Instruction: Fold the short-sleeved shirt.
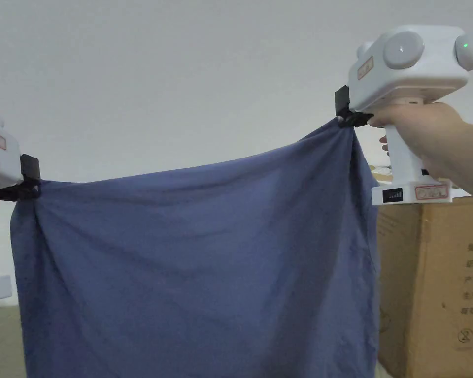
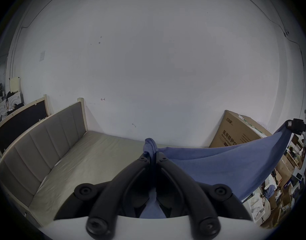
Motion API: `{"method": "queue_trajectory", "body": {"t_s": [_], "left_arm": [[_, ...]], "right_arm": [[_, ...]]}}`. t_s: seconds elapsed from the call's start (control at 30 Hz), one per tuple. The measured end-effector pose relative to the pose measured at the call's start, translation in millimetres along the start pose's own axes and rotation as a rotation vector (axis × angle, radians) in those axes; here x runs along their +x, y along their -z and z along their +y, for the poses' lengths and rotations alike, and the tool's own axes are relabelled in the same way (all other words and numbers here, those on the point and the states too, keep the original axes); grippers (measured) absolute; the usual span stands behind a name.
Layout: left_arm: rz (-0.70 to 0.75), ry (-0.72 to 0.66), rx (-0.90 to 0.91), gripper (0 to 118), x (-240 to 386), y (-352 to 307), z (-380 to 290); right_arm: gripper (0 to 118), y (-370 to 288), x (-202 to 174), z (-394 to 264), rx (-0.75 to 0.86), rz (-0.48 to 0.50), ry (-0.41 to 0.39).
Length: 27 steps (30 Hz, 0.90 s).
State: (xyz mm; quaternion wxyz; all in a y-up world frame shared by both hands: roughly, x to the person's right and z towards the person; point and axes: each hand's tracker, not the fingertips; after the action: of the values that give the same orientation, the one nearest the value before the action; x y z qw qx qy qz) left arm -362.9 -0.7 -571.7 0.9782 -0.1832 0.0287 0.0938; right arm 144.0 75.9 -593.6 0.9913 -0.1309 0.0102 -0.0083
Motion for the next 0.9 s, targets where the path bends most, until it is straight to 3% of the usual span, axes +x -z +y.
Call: {"method": "queue_trajectory", "body": {"t_s": [0.13, 0.27, 0.33, 0.4, 0.5, 0.6, 0.7, 0.8, 0.9], "left_arm": [[0.037, -0.005, -0.024, 3, -3.8, 28.5, -18.6], [0.041, 0.038, -0.114, 3, -7.4, 50.2, -71.0], [0.002, 0.032, -0.184, 3, -10.5, 55.6, -117.0], [-0.03, 0.01, -0.281, 3, -17.7, 60.1, -173.9], [-0.07, -0.015, -0.4, 3, -28.3, 47.9, -266.4], [-0.014, 0.024, -0.419, 3, -42.9, 10.0, -346.2], [-0.083, 0.021, -0.472, 3, -57.0, -48.6, -402.1], [-0.071, 0.032, -0.424, 3, -67.5, -113.9, -426.0], [-0.054, -0.049, -0.347, 3, -85.2, -176.7, -431.6]], "right_arm": [[0, 27.1, -1.0, -28.7, -0.022, -0.012, 0.006], [0, 49.0, -2.4, -97.9, -0.104, 0.008, 0.022], [0, 51.8, -8.1, -156.8, -0.136, 0.008, 0.001], [0, 52.7, -9.8, -223.9, -0.249, 0.086, 0.035], [0, 30.7, -9.9, -330.5, -0.401, 0.121, 0.09], [0, -22.4, 1.5, -423.1, -0.444, 0.145, 0.098], [0, -99.1, 7.8, -484.6, -0.508, 0.15, 0.093], [0, -169.3, 22.2, -505.5, -0.491, 0.151, 0.109], [0, -230.2, 40.3, -492.4, -0.462, 0.141, 0.176]]}}
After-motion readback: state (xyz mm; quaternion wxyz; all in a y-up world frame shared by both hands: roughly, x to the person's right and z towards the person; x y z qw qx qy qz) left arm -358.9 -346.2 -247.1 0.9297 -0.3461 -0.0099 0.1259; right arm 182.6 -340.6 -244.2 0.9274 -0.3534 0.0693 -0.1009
